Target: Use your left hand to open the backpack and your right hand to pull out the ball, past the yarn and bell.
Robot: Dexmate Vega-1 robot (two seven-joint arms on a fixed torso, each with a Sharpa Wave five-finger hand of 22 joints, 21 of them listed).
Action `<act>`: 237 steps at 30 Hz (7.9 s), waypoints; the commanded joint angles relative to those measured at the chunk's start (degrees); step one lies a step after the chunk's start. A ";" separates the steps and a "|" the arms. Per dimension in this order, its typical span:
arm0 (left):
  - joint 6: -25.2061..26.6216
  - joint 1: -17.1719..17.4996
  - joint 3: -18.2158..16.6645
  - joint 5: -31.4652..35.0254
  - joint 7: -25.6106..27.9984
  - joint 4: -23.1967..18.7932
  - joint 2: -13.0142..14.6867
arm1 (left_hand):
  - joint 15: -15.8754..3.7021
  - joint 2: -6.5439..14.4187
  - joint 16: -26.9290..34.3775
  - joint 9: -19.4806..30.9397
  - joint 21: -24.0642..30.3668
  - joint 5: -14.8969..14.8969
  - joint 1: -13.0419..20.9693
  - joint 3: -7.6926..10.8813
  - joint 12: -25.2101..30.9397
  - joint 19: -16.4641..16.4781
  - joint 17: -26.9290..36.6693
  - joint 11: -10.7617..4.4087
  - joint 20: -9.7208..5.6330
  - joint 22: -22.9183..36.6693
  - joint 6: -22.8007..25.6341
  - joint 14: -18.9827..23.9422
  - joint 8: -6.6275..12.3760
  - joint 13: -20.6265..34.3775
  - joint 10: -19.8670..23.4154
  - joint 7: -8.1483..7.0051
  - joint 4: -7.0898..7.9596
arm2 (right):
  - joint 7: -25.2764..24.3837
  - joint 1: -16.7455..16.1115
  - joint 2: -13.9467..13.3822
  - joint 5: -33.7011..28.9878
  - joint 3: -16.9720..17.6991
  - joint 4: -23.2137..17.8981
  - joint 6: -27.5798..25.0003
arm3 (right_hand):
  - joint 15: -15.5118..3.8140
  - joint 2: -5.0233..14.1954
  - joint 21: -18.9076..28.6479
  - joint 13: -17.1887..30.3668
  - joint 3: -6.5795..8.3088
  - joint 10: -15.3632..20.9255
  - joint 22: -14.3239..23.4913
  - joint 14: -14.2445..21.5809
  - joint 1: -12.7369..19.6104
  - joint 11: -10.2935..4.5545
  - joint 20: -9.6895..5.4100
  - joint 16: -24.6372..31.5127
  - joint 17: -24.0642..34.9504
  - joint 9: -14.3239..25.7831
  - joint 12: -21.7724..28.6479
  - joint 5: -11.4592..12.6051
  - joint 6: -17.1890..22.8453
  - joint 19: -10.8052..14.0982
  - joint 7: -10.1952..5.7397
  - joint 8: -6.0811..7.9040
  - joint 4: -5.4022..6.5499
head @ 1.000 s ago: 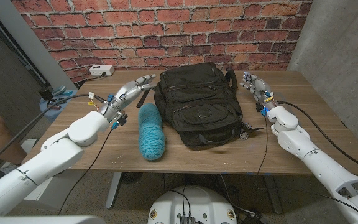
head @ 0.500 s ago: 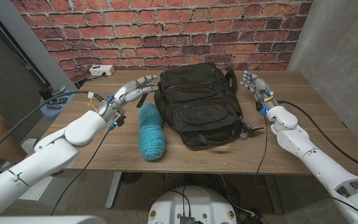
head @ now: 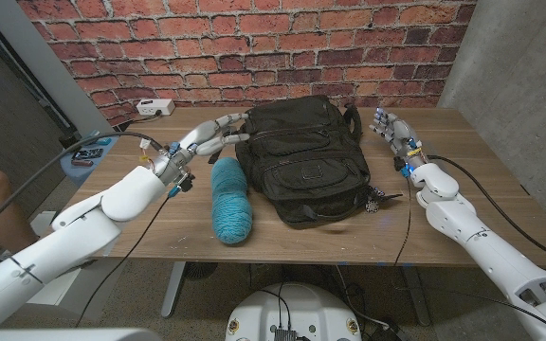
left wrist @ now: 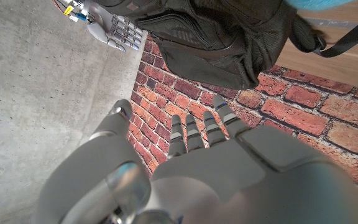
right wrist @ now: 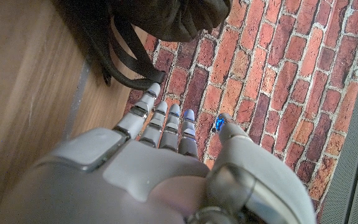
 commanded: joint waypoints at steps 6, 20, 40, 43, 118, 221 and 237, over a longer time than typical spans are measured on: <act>3.96 6.73 -3.27 8.67 3.61 -6.89 -1.30 | -0.26 -0.14 0.31 0.13 -0.36 0.52 1.39 0.10 0.39 0.92 0.13 -0.17 0.14 0.14 0.76 0.79 0.06 0.31 0.42 0.06 -0.42 | 2.77 -0.90 -1.67 1.90 1.23 -0.06 -0.01 | 0.31 0.07 -0.16 0.02 0.01 -0.08 0.13 -0.17 0.85 0.48 -1.36 0.20 0.16 -0.07 -0.22 0.28 -0.51 0.33 0.06 -0.15 -0.34; 7.70 16.97 -9.75 19.78 6.92 -14.37 -5.30 | -0.59 -0.25 0.30 0.16 -0.71 0.72 2.82 0.21 0.38 1.73 0.14 -0.32 -0.33 0.17 1.77 1.40 0.17 0.35 0.88 0.15 -0.44 | 4.50 -2.15 -2.49 3.43 2.46 -0.52 0.85 | 0.48 0.09 -0.15 0.01 0.00 -0.09 0.13 -0.23 0.89 0.67 -1.17 0.22 0.11 -0.08 -0.19 0.31 -0.87 0.36 0.22 -0.21 -0.38; 5.75 19.54 -11.55 35.66 7.61 -14.99 -9.79 | -0.74 -0.83 0.14 0.21 -1.47 0.84 4.34 -0.08 0.35 2.24 0.17 -0.28 -0.69 0.23 0.93 1.68 -0.40 0.47 1.40 0.42 -0.30 | 2.69 -6.07 -3.24 4.60 4.92 -3.70 2.44 | 1.17 0.09 -0.14 0.02 -0.06 -0.27 0.14 -0.51 0.87 2.00 -0.76 0.22 0.05 -0.09 -0.19 0.35 -1.68 0.41 0.79 -0.33 -0.37; 6.13 19.32 -11.61 39.87 7.85 -15.18 -9.43 | -0.82 -1.11 0.03 0.21 -1.73 0.81 4.54 -0.30 0.12 2.22 0.18 -0.21 -0.81 0.24 0.35 1.47 -0.63 0.51 0.92 0.44 -0.21 | 3.06 -5.73 -2.76 4.75 5.01 -2.83 3.11 | 1.18 0.09 -0.14 0.03 -0.08 -0.26 0.14 -0.50 0.84 2.03 -0.72 0.24 0.05 -0.09 -0.18 0.35 -1.79 0.41 0.96 -0.35 -0.35; 24.77 21.75 5.14 79.84 19.77 -16.08 -4.60 | -1.98 -4.22 0.57 0.22 -4.10 -0.39 5.37 -3.24 0.55 3.75 0.32 -0.93 -1.76 0.29 -1.22 3.99 -0.30 0.88 2.95 0.57 0.08 | 11.12 -6.36 0.45 11.25 8.08 2.77 8.21 | 2.33 -0.24 -0.25 0.10 -0.09 -1.57 0.16 -1.43 1.48 3.00 -0.02 -0.07 -0.43 -0.16 -0.33 0.52 -3.82 0.08 2.24 -0.47 -1.15; 36.25 2.26 30.23 84.74 29.17 -1.64 -7.36 | -2.97 -4.69 0.64 1.71 -7.76 -0.01 18.08 -2.50 5.92 6.82 0.96 -2.01 -2.17 0.54 7.68 8.74 1.49 5.65 6.28 1.19 0.56 | 23.73 -2.72 4.25 17.20 11.43 16.04 11.73 | 2.70 -0.22 -0.19 0.08 -0.51 -1.53 0.17 -1.47 1.80 3.20 0.09 0.17 -0.81 -0.46 -0.07 0.55 -4.22 0.07 3.71 -0.18 -1.72; 37.57 0.63 29.84 85.14 31.00 -1.28 -6.96 | -6.64 -2.00 4.39 3.80 -8.20 -0.11 22.36 -5.60 16.29 11.00 2.85 -4.56 -1.92 0.70 26.33 20.92 9.23 10.92 18.65 -2.94 0.62 | 24.83 -2.83 4.38 17.82 11.99 16.64 11.57 | 2.69 -0.15 -0.18 0.08 -0.55 -1.46 0.17 -1.43 1.79 3.18 0.09 0.23 -0.82 -0.48 -0.03 0.56 -4.09 0.06 3.54 -0.11 -1.70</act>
